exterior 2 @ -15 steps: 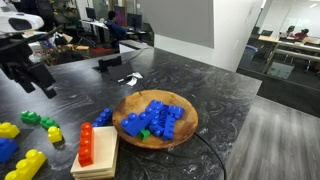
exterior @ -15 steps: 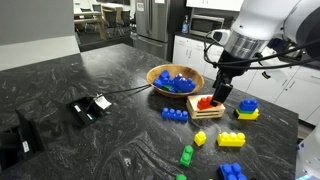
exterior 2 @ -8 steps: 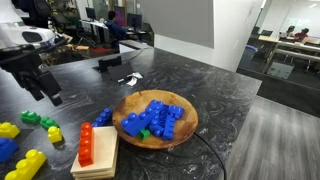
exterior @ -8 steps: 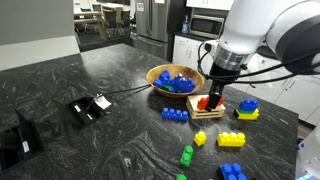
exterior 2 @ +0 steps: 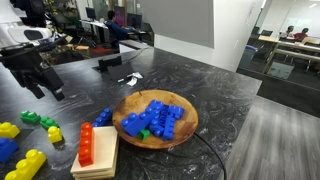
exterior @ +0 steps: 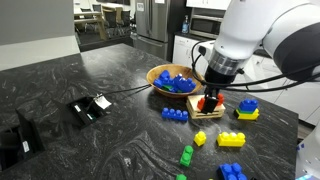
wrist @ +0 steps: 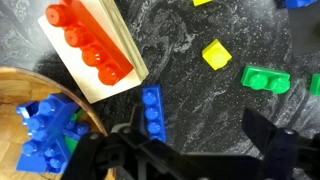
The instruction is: Put the green block in the bowl
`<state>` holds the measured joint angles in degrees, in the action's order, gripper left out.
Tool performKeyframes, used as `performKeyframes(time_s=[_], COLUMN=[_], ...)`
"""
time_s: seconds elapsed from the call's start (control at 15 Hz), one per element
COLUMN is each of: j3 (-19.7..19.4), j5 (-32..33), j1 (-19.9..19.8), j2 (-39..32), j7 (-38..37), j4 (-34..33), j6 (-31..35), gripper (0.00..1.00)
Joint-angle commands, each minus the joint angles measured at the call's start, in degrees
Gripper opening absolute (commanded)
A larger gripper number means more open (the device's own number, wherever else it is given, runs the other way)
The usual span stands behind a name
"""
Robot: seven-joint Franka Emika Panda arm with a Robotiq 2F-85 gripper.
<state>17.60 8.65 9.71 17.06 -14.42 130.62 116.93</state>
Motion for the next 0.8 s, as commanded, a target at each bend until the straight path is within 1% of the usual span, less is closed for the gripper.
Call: performKeyframes(time_s=[0.0, 0.13, 0.53, 0.73], j3=[-0.5, -0.2, 0.1, -0.5], j5=[0.2, 0.5, -1.5, -6.0], j1=[0.6, 0.8, 4.2, 6.0], j2=[-0.1, -1.1, -7.4, -10.0], j7=[-0.1, 0.1, 2.9, 8.1], j4=[-0.1, -0.5, -2.0, -2.1], j6=[-0.2, 0.5, 3.7, 8.2], gripper=[1.00, 1.00, 1.00, 1.00])
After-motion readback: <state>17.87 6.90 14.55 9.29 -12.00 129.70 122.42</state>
